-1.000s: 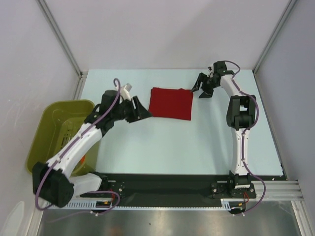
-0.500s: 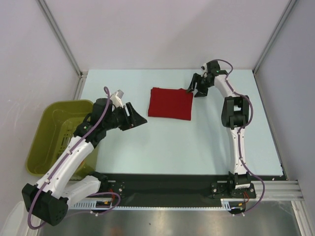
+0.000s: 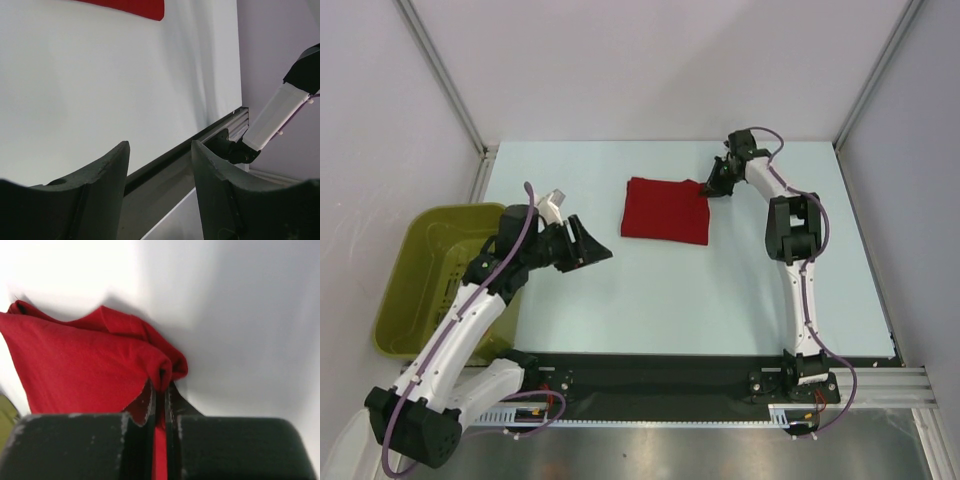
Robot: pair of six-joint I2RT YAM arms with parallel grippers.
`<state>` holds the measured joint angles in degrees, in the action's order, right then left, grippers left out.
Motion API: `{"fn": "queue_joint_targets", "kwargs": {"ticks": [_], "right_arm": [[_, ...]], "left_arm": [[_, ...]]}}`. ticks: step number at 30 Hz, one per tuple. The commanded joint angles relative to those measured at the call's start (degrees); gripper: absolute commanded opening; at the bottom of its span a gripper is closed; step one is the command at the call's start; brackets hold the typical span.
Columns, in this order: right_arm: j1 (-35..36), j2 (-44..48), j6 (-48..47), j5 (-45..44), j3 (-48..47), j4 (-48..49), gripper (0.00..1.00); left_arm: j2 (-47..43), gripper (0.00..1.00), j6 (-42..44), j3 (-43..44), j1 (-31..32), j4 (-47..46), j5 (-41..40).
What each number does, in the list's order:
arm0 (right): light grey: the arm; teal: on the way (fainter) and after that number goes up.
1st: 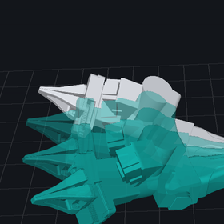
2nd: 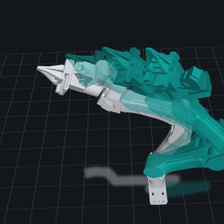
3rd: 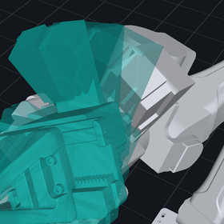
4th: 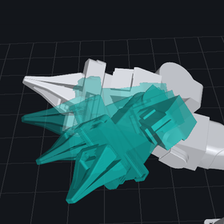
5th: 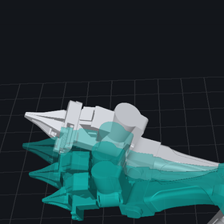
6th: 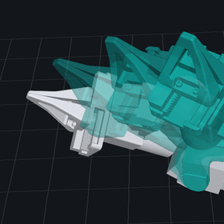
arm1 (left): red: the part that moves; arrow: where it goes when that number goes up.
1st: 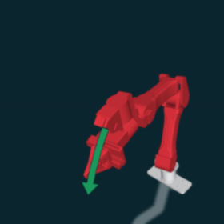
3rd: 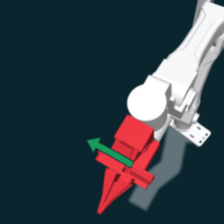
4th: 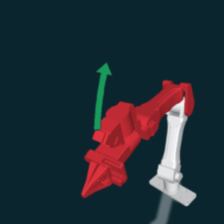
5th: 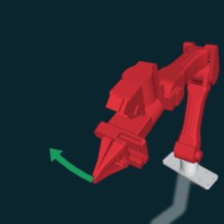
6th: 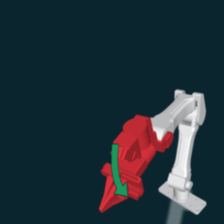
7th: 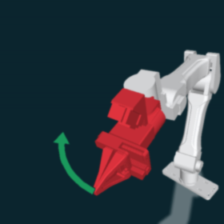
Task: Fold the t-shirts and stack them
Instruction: Neatly place the folded tshirt to the corner
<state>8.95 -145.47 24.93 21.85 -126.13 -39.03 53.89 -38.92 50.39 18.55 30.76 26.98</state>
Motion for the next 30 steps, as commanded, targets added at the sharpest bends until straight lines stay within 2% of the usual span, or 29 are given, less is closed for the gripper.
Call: {"fn": "queue_joint_targets", "kwargs": {"ticks": [1, 3, 7, 8, 10, 11, 15, 21, 26, 27, 30], "right_arm": [[-1.4, 3.9, 4.9, -12.2, 8.7, -0.7, 0.0], [-2.8, 8.8, 9.3, -16.5, 12.6, -1.5, 0.0], [-7.8, 19.5, 15.0, -21.8, 27.4, 0.2, 0.0], [-8.5, 22.0, 15.6, -21.8, 33.8, 0.5, 0.0], [-11.4, 28.0, 17.6, -25.8, 39.3, 0.3, 0.0], [-14.3, 30.0, 18.3, -26.9, 45.3, 0.1, 0.0], [-22.2, 42.3, 20.6, -29.8, 58.8, -0.8, 0.0], [-34.9, 53.5, 15.3, -35.5, 70.3, -6.0, 0.0], [-48.7, 64.2, 12.3, -32.8, 78.0, -6.7, 0.0], [-52.8, 65.3, 11.6, -32.3, 79.2, -6.3, 0.0], [-58.9, 68.1, 7.9, -32.5, 80.6, -4.1, 0.0]], "left_arm": [[-1.0, 0.57, 0.9, -0.4, -0.7, 0.0, 4.1], [-0.6, 0.56, 0.4, 0.0, -0.7, -0.8, 5.4], [-0.5, 0.55, 1.3, 2.1, -0.1, -1.2, 5.5], [-0.3, 0.55, 1.6, 2.6, 0.4, -1.1, 5.5], [0.0, 0.55, 3.1, 4.4, 2.7, -0.6, 4.9], [-0.1, 0.56, 3.7, 5.0, 4.2, -0.4, 4.6], [-0.5, 0.57, 6.0, 7.4, 6.9, 1.0, 2.8], [-1.0, 0.6, 7.8, 9.7, 10.7, 1.2, 1.1], [-1.1, 0.58, 6.8, 9.5, 11.9, 0.0, 2.4], [-0.9, 0.58, 6.7, 9.6, 12.1, 0.0, 2.5], [-0.9, 0.58, 6.5, 10.0, 12.7, 0.3, 2.7]]}}
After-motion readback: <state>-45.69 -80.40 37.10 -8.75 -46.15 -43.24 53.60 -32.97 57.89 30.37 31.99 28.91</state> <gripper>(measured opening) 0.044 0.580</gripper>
